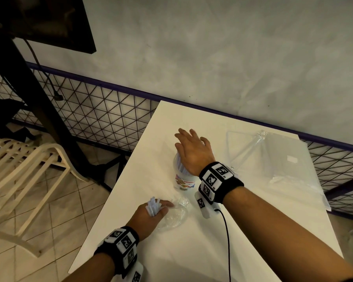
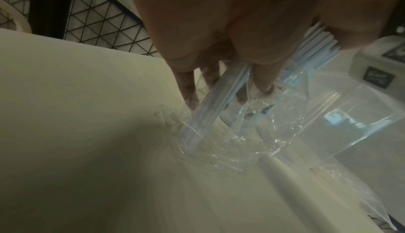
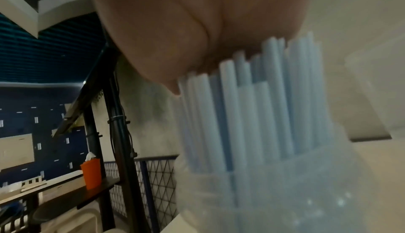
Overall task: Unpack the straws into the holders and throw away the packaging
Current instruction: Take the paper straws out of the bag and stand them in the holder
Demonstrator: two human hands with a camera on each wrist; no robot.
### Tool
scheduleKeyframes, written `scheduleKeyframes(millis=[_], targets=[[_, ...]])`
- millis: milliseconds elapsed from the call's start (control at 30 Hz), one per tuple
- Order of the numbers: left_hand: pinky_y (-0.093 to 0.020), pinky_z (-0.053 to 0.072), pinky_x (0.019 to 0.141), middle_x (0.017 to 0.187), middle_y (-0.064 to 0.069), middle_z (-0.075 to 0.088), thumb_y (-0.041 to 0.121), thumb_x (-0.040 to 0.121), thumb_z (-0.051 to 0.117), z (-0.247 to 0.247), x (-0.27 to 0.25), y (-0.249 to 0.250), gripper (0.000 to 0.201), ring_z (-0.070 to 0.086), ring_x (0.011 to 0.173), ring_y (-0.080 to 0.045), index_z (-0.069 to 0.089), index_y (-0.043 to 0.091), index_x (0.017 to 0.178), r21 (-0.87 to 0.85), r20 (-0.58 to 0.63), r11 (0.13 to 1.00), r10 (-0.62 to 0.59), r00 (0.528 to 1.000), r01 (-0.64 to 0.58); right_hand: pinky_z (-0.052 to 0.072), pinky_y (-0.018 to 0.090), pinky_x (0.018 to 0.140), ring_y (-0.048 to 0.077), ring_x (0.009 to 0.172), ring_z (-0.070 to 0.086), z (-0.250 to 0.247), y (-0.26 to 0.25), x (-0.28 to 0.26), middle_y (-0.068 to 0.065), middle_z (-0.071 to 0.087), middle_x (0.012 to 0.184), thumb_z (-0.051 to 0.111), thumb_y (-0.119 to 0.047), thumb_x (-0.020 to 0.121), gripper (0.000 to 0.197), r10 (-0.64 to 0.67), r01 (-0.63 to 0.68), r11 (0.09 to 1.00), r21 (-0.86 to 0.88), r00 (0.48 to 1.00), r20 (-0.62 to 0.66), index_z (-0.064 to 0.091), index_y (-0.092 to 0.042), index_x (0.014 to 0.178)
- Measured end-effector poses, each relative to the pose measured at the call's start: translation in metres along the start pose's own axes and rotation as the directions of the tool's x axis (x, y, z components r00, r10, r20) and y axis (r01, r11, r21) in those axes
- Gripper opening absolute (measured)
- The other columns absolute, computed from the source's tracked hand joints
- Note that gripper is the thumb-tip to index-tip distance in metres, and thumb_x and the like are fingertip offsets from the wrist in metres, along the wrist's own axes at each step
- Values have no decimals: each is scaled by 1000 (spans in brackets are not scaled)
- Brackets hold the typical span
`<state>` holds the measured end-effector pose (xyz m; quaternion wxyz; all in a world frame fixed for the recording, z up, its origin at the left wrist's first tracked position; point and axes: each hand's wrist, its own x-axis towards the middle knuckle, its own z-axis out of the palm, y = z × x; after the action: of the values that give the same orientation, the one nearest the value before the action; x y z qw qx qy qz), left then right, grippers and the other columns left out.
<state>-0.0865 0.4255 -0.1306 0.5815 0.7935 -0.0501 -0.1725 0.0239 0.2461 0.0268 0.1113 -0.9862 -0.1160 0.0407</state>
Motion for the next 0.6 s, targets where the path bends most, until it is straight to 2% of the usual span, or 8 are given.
scheduleKeyframes(millis=[100, 167, 267, 367, 400, 467, 533, 600], targets=[[-20, 49, 91, 104, 10, 73, 53, 78, 64, 1, 0, 0, 28, 67, 99, -6, 73, 35, 97, -16, -11, 1000, 2, 1000, -3, 2, 56, 119, 22, 154, -4, 2, 4, -6, -13, 6, 166, 15, -57, 102, 57, 48, -47, 997, -68, 999, 9, 24, -35, 154], [-15, 47, 90, 103, 10, 73, 46, 81, 67, 1, 1, 0, 22, 67, 99, -5, 73, 32, 97, -12, -14, 1000, -10, 1000, 10, 5, 57, 119, 24, 154, -2, 5, 7, -9, -13, 6, 166, 13, -62, 100, 60, 64, -63, 995, -81, 998, 15, 21, -37, 154], [0, 38, 82, 99, 11, 73, 28, 87, 68, 2, 0, 3, 10, 66, 95, -2, 73, 30, 96, 15, -25, 999, -27, 999, 28, 20, 52, 117, 25, 151, 13, 6, 7, -7, -12, 14, 165, 18, -52, 104, 51, 55, -54, 997, -48, 998, 11, 25, -36, 153], [1, 35, 81, 93, 32, 68, 26, 88, 67, 4, 0, 6, 11, 62, 93, 9, 70, 37, 91, 66, -28, 998, -18, 999, 20, 26, 48, 112, 24, 145, 26, 4, 7, -3, -11, 23, 162, 18, -45, 106, 47, 40, -40, 999, 3, 998, 39, 31, -35, 151], [0, 37, 82, 94, 33, 67, 28, 88, 67, 4, 1, 6, 10, 62, 93, 9, 70, 38, 91, 68, -22, 997, -28, 999, 30, 25, 47, 112, 24, 144, 28, 3, 8, -2, -11, 24, 161, 18, -45, 106, 47, 49, -50, 999, 11, 998, 51, 32, -35, 150], [-9, 43, 86, 97, 19, 72, 34, 85, 68, 2, 1, 5, 9, 66, 94, 0, 73, 35, 92, 33, -17, 999, -39, 999, 40, 20, 50, 113, 23, 147, 22, 1, 7, -1, -12, 22, 162, 18, -45, 106, 47, 75, -75, 997, 4, 995, 65, 33, -35, 149], [-15, 46, 88, 99, 15, 73, 38, 84, 67, 0, 0, 5, 11, 67, 94, -3, 71, 40, 94, 40, -12, 999, -32, 999, 32, 17, 52, 112, 23, 149, 14, -5, 1, -6, -11, 17, 163, 20, -47, 105, 47, 56, -56, 998, 14, 998, -7, 39, -34, 146], [-24, 49, 93, 101, 12, 73, 43, 82, 65, -2, -3, 10, 15, 67, 98, -7, 71, 38, 96, 29, 7, 999, -44, 999, 44, 27, 50, 104, 24, 139, 26, -15, -11, -18, -6, 28, 159, 26, -42, 99, 47, -119, 129, 990, 57, 981, -150, 48, -31, 139]])
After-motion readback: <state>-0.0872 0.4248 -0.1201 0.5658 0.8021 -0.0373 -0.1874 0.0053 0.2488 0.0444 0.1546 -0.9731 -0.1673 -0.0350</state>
